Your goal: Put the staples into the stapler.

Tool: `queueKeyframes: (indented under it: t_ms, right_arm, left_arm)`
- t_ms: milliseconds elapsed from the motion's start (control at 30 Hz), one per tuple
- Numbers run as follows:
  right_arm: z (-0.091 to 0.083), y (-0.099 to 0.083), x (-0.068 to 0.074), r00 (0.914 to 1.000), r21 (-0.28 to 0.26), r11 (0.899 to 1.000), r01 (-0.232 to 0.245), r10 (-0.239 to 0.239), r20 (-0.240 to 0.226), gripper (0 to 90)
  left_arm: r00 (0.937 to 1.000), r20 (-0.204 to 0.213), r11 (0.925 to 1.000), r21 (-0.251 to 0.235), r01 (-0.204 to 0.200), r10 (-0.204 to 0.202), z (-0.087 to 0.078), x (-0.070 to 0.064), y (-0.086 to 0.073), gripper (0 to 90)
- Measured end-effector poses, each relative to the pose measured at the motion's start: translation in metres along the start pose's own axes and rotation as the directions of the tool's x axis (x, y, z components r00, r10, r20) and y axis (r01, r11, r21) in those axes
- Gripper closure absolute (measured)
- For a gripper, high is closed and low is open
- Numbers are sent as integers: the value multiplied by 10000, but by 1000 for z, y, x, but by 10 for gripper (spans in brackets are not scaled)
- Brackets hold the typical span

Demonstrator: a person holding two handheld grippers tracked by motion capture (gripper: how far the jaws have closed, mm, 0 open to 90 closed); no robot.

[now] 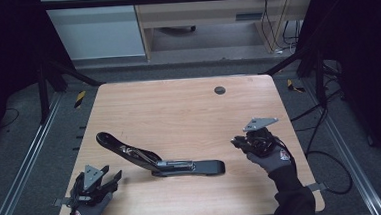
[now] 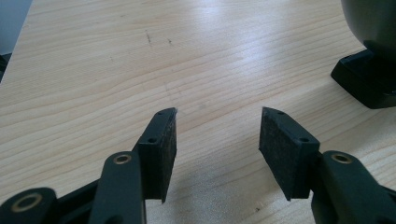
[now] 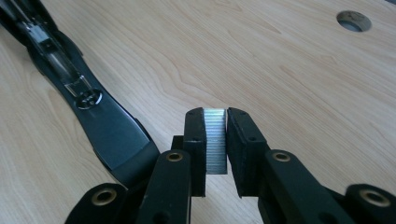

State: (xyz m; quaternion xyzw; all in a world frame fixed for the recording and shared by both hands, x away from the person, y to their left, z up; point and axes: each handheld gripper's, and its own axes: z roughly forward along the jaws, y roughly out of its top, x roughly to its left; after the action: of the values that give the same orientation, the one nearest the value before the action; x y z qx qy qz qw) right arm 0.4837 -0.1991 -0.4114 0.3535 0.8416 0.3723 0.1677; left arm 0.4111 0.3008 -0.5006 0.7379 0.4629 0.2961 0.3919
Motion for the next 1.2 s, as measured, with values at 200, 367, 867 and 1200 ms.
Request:
queueKeyframes:
  t_ms: [200,367,867,1200]
  right_arm:
    - [4,10,8,9993,-196,9995,240,-245,-277,783]
    - [9,19,14,9959,-352,9977,579,-602,-679,783]
    - [22,45,33,9763,-376,9898,1375,-1419,-1636,783]
    - [35,62,47,9583,-192,9805,1958,-1955,-2085,782]
  left_arm:
    - [10000,2,10000,51,-12,12,1,0,0,462]
    - [10000,9,10000,72,3,-3,1,-1,0,463]
    - [9999,16,9999,76,106,-106,2,0,0,462]
    - [9998,116,9999,83,139,-140,2,0,0,470]
